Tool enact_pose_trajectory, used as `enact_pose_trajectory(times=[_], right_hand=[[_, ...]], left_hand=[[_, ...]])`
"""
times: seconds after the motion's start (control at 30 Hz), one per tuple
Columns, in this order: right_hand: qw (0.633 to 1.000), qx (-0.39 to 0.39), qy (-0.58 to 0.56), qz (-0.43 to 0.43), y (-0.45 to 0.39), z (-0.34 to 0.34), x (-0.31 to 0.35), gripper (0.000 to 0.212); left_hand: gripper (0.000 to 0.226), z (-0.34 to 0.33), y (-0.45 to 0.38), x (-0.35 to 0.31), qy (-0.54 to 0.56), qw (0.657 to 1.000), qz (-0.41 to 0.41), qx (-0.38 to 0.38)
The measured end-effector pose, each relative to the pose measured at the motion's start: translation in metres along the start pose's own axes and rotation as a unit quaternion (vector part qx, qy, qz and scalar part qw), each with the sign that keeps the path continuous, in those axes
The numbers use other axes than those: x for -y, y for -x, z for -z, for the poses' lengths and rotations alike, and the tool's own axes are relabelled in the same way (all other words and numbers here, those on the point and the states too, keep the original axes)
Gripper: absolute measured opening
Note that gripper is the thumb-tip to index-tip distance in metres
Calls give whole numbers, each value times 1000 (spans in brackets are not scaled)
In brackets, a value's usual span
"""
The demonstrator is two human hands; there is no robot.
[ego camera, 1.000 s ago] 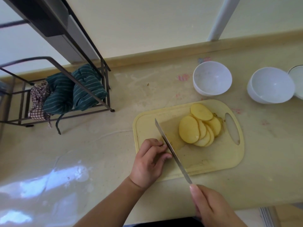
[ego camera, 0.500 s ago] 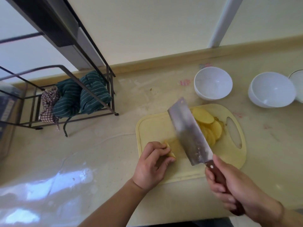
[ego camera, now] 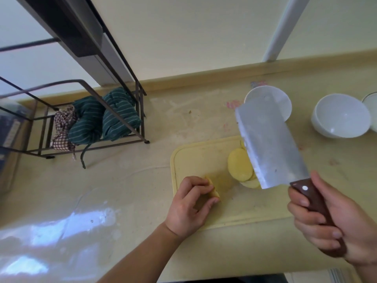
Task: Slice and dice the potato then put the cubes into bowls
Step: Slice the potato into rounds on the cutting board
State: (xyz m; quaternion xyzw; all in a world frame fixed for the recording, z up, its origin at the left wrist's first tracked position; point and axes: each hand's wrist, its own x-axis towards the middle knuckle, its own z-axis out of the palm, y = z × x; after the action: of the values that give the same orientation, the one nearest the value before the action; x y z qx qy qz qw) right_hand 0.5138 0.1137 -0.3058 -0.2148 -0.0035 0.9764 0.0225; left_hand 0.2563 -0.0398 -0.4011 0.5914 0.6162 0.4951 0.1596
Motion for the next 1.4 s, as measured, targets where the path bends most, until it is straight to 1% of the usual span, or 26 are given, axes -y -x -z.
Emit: enact_pose_trajectory(times=[0.03, 0.13, 0.23, 0.3, 0.37, 0.4, 0.47, 0.5, 0.53, 0.57, 0.6, 0.67, 0.73, 0.8, 1.0, 1.07, 1.13, 1.23, 1.33, 1.37, 1.4], right_hand=[[1000, 4, 3, 7, 3, -1, -1, 63], [998, 52, -13, 14, 10, -3, -6, 64], [999, 39, -11, 14, 22, -1, -11, 63], [1000, 29, -2, 9, 28, 2, -15, 64], [1000, 10, 5, 17, 35, 9, -16, 66], [1000, 6, 2, 22, 38, 12, -15, 66], [1000, -3, 8, 24, 39, 7, -16, 63], [999, -32, 31, 11, 38, 1, -16, 60], [993, -91, 69, 1, 37, -6, -17, 58], [981, -157, 114, -8, 34, -14, -18, 59], [969, -193, 151, -20, 30, -21, -19, 61], [956, -210, 198, -47, 17, -28, -17, 57], [944, -224, 235, -63, 10, -27, -12, 54], [938, -239, 240, -70, 9, -23, -2, 54], [944, -221, 215, -121, 8, -9, 20, 54], [937, -216, 243, -126, 8, -11, 25, 54], [926, -210, 284, -129, 16, -16, 35, 54], [921, -211, 309, -107, 43, -24, 59, 57], [929, -193, 304, -88, 70, -21, 80, 69], [932, -189, 296, -89, 77, -19, 85, 69], [939, -169, 288, -87, 83, -17, 86, 70]], left_hand=[[31, 0, 0, 0, -9, 1000, -2, 13], [43, -3, -5, -1, -54, 997, -16, 54], [43, -10, -11, -3, -102, 993, -31, 59], [46, -10, -16, -4, -88, 995, -5, 46], [48, -8, -22, -7, -49, 998, 25, 37], [49, -8, -29, -9, -35, 998, 26, 36], [49, -11, -46, -14, -28, 999, 5, 40], [50, -13, -55, -16, -30, 999, -6, 44], [50, -14, -64, -18, -37, 998, -13, 46], [51, -13, -71, -17, -48, 998, -17, 45], [50, -10, -75, -16, -66, 997, -23, 39], [49, 0, -75, -10, -107, 993, -48, 31], [48, 4, -73, -4, -142, 985, -80, 58], [48, 0, -73, -1, -166, 977, -95, 92], [42, -20, -84, -15, -190, 970, -95, 117], [41, -24, -82, -18, -184, 971, -89, 126], [40, -24, -79, -20, -177, 973, -65, 133], [36, -18, -74, -24, -169, 976, -45, 130], [31, -12, -70, -23, -181, 972, -33, 148], [32, -11, -69, -23, -188, 970, -24, 154], [37, -12, -70, -23, -196, 968, -14, 154]])
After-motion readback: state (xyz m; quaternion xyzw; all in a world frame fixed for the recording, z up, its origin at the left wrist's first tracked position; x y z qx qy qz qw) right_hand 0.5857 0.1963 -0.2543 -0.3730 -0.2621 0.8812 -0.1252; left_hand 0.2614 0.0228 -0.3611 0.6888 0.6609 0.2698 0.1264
